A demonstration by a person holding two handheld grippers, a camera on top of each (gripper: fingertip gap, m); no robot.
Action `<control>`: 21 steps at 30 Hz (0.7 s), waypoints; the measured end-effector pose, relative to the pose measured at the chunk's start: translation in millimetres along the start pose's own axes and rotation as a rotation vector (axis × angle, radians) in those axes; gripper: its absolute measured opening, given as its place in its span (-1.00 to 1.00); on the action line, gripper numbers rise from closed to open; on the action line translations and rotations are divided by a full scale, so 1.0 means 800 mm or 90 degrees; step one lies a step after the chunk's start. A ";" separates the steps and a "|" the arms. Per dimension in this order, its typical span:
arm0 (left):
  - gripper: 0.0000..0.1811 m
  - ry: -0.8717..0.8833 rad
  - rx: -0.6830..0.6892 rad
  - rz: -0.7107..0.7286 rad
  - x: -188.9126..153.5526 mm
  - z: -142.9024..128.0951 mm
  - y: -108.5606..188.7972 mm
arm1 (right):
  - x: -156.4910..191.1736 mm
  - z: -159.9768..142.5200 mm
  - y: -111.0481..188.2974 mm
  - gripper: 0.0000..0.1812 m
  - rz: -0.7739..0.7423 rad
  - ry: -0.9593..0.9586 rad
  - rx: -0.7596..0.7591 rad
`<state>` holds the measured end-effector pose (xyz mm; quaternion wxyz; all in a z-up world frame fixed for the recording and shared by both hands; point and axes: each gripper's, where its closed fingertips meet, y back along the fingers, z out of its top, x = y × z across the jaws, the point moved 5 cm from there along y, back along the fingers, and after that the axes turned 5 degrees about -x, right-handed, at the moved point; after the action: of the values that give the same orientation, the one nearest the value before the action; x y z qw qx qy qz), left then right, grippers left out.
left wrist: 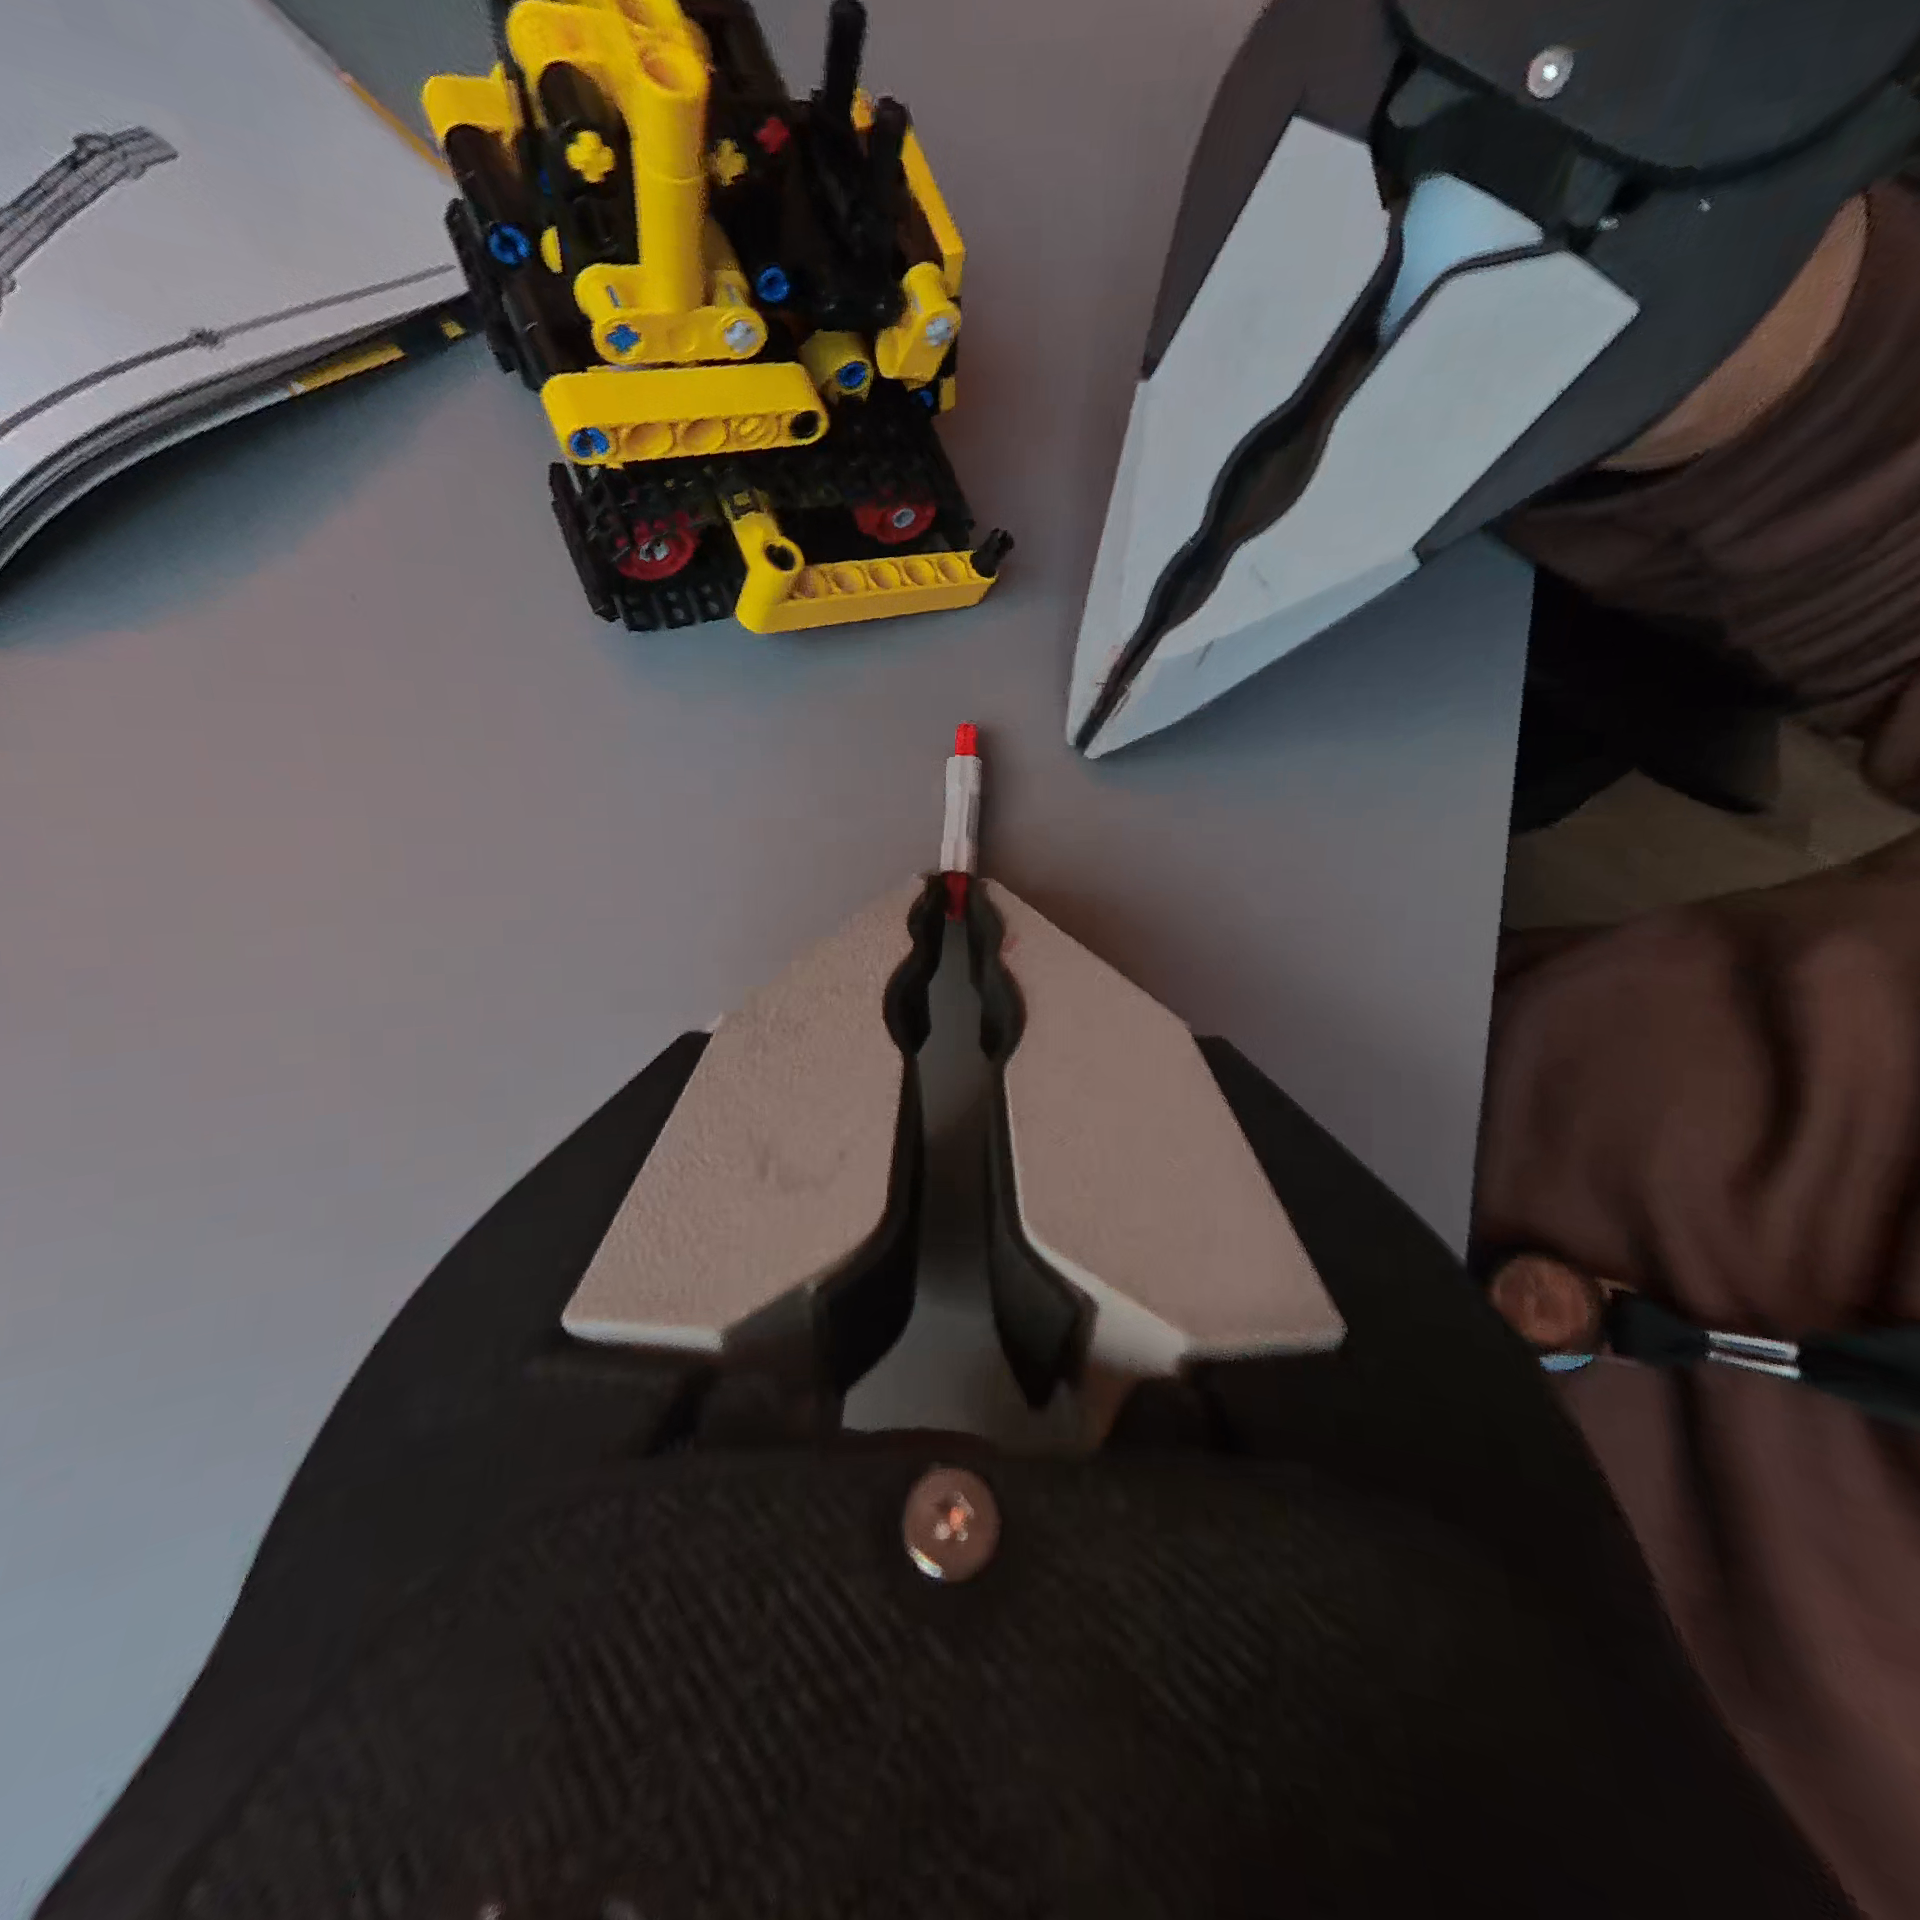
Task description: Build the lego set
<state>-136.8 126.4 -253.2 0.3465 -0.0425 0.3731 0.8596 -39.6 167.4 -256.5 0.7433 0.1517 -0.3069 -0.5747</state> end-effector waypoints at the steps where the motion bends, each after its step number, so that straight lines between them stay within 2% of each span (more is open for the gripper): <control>1: -0.99 0.027 -0.001 0.011 0.002 0.001 0.000 | 0.000 -0.001 0.001 -1.00 0.005 -0.026 -0.001; 4: -0.99 0.058 -0.005 0.010 0.006 0.003 0.001 | -0.003 -0.003 0.006 -1.00 0.017 -0.130 -0.011; 8: -0.99 0.096 -0.036 -0.026 0.002 0.011 0.006 | 0.006 0.001 0.017 -1.00 0.090 -0.212 -0.064; 12: -0.99 0.184 -0.039 -0.022 0.010 0.013 0.008 | 0.014 0.001 0.023 -1.00 0.094 -0.206 -0.075; 16: -0.99 0.188 -0.044 -0.012 0.017 0.009 0.011 | 0.021 0.010 0.025 -1.00 0.097 -0.169 -0.101; 18: -0.99 0.139 -0.049 0.018 0.020 0.010 0.014 | 0.020 0.019 0.032 -1.00 0.050 -0.107 -0.123; 21: -0.90 0.026 -0.050 0.077 0.022 0.010 0.025 | 0.004 0.030 0.048 -1.00 -0.094 -0.012 -0.149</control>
<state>-161.3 132.4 -241.2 0.2843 -0.0509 0.3478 0.8920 -24.9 179.1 -214.9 0.7090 0.0809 -0.2326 -0.6608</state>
